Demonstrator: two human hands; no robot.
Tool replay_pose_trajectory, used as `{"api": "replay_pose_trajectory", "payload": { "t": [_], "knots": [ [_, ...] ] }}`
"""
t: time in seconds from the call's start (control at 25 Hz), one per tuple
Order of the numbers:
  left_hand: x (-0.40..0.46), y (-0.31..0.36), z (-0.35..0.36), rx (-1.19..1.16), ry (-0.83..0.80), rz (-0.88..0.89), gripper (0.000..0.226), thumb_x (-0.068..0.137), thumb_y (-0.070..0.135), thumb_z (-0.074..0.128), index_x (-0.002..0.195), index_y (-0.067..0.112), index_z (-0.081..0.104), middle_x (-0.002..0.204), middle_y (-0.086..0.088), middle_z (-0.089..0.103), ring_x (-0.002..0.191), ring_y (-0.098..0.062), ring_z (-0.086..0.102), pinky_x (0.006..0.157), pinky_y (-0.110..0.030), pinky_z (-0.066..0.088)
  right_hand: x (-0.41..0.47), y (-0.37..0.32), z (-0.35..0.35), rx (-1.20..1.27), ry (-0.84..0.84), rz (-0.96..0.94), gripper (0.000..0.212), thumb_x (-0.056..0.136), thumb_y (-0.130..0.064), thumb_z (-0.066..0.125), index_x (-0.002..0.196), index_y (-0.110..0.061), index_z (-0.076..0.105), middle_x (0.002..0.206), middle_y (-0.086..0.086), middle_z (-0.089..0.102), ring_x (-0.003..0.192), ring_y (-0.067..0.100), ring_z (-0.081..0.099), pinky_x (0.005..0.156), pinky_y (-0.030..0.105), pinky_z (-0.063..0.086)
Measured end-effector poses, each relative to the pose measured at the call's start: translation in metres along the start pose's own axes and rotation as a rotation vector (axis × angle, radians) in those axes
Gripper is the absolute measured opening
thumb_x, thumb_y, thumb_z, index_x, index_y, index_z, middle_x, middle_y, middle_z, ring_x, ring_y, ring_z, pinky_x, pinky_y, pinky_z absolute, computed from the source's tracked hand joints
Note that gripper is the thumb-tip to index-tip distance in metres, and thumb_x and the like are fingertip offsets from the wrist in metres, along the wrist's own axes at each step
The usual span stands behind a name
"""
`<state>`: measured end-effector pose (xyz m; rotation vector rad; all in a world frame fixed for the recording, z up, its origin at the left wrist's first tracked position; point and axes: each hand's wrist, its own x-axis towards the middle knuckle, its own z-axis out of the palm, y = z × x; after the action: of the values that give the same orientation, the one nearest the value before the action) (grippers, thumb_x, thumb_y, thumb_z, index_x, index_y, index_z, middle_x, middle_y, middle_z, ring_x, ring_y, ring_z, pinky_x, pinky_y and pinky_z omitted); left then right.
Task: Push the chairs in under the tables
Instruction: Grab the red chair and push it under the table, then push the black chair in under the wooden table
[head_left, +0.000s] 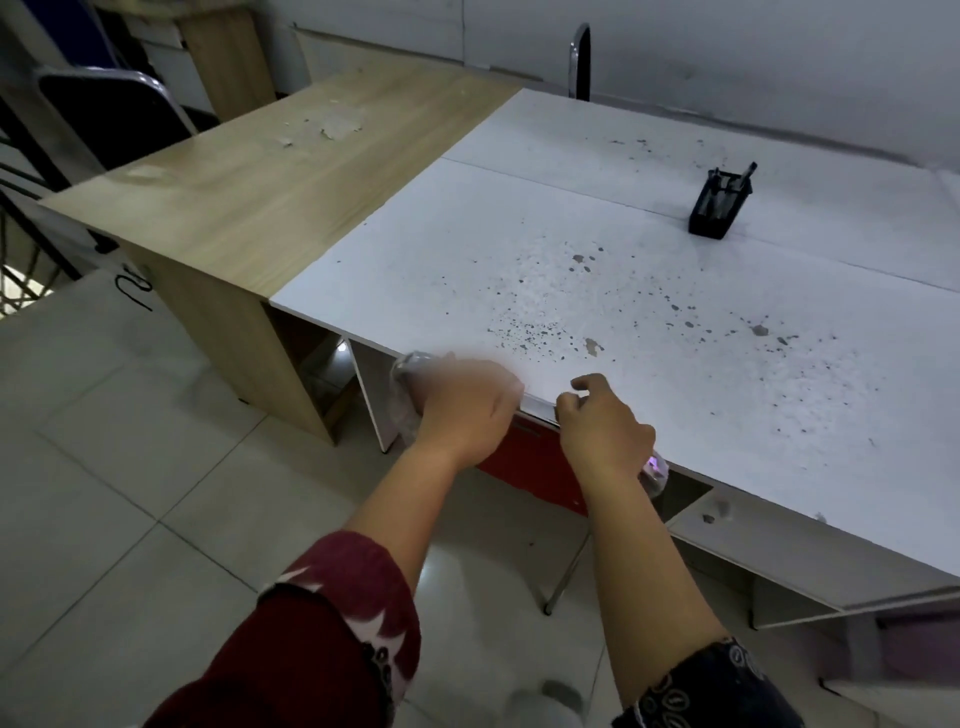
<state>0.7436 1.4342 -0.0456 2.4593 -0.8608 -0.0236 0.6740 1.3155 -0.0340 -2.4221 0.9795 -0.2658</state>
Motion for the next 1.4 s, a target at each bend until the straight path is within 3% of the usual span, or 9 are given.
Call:
{"api": "replay_pose_trajectory", "payload": {
  "t": [0.08, 0.12, 0.2, 0.24, 0.36, 0.44, 0.52, 0.96, 1.4],
  "knots": [
    [0.004, 0.006, -0.004, 0.027, 0.008, -0.041, 0.031, 0.095, 0.030, 0.040, 0.086, 0.017, 0.066, 0.096, -0.004, 0.068, 0.101, -0.023, 0.052, 0.103, -0.036, 0.025, 0.005, -0.014, 0.001, -0.011, -0.032, -0.029, 0.039, 0.086, -0.011, 0.042, 0.124, -0.021, 0.045, 0.094, 0.004, 0.068, 0.087, 0.026, 0.059, 0.079, 0.035, 0.029],
    [0.010, 0.006, -0.008, 0.036, 0.008, -0.077, 0.033, 0.092, 0.030, 0.042, 0.073, 0.016, 0.064, 0.081, -0.007, 0.067, 0.089, -0.026, 0.055, 0.087, -0.036, 0.037, 0.010, -0.025, 0.004, -0.016, -0.045, -0.055, 0.046, 0.084, -0.008, 0.044, 0.128, -0.022, 0.041, 0.104, 0.004, 0.066, 0.095, 0.026, 0.058, 0.082, 0.035, 0.030],
    [0.029, 0.000, -0.022, -0.006, -0.036, -0.160, 0.038, 0.088, 0.029, 0.044, 0.053, 0.016, 0.049, 0.058, -0.002, 0.056, 0.068, -0.026, 0.053, 0.055, -0.029, 0.033, 0.025, -0.048, 0.013, -0.002, -0.071, -0.089, 0.052, 0.082, -0.008, 0.049, 0.130, -0.025, 0.039, 0.117, 0.004, 0.061, 0.105, 0.025, 0.055, 0.086, 0.037, 0.033],
    [0.041, -0.009, -0.032, -0.062, -0.065, -0.189, 0.039, 0.087, 0.029, 0.043, 0.051, 0.017, 0.045, 0.054, 0.001, 0.051, 0.063, -0.024, 0.051, 0.051, -0.027, 0.029, 0.035, -0.061, 0.019, 0.013, -0.080, -0.102, 0.052, 0.082, -0.010, 0.050, 0.131, -0.026, 0.038, 0.121, 0.004, 0.059, 0.108, 0.025, 0.054, 0.088, 0.037, 0.034],
    [0.078, -0.067, -0.066, -0.168, -0.075, -0.247, 0.024, 0.090, 0.033, 0.042, 0.080, 0.024, 0.062, 0.084, 0.006, 0.066, 0.083, -0.020, 0.058, 0.065, -0.028, 0.041, 0.070, -0.116, 0.050, 0.028, -0.083, -0.144, 0.047, 0.086, -0.018, 0.050, 0.131, -0.025, 0.038, 0.127, 0.004, 0.055, 0.110, 0.025, 0.052, 0.092, 0.039, 0.035],
    [0.096, -0.116, -0.089, -0.115, -0.055, -0.275, 0.028, 0.092, 0.036, 0.042, 0.113, 0.026, 0.057, 0.114, 0.006, 0.064, 0.105, -0.018, 0.056, 0.082, -0.033, 0.044, 0.092, -0.159, 0.073, 0.034, -0.106, -0.154, 0.045, 0.088, -0.022, 0.050, 0.132, -0.026, 0.038, 0.131, 0.005, 0.053, 0.113, 0.026, 0.052, 0.096, 0.040, 0.034],
    [0.112, -0.167, -0.113, -0.082, -0.032, -0.325, 0.035, 0.092, 0.036, 0.043, 0.126, 0.026, 0.047, 0.125, 0.003, 0.059, 0.112, -0.020, 0.053, 0.090, -0.036, 0.042, 0.111, -0.204, 0.097, 0.060, -0.151, -0.164, 0.045, 0.089, -0.025, 0.050, 0.132, -0.026, 0.038, 0.134, 0.006, 0.050, 0.116, 0.027, 0.050, 0.100, 0.042, 0.034],
    [0.187, -0.422, -0.227, -0.161, 0.079, -0.588, 0.036, 0.092, 0.028, 0.048, 0.127, 0.019, 0.048, 0.127, -0.004, 0.057, 0.110, -0.026, 0.053, 0.101, -0.043, 0.036, 0.165, -0.443, 0.251, 0.130, -0.333, -0.357, 0.045, 0.087, -0.025, 0.051, 0.131, -0.024, 0.040, 0.137, 0.009, 0.044, 0.122, 0.028, 0.042, 0.105, 0.046, 0.031],
    [0.272, -0.684, -0.367, -0.017, 0.120, -0.438, 0.040, 0.088, 0.037, 0.050, 0.124, 0.021, 0.050, 0.122, -0.002, 0.061, 0.115, -0.023, 0.050, 0.103, -0.041, 0.029, 0.195, -0.702, 0.408, 0.142, -0.223, -0.340, 0.042, 0.087, -0.032, 0.052, 0.128, -0.025, 0.045, 0.137, 0.005, 0.046, 0.125, 0.026, 0.041, 0.108, 0.047, 0.024]
  ]
}}
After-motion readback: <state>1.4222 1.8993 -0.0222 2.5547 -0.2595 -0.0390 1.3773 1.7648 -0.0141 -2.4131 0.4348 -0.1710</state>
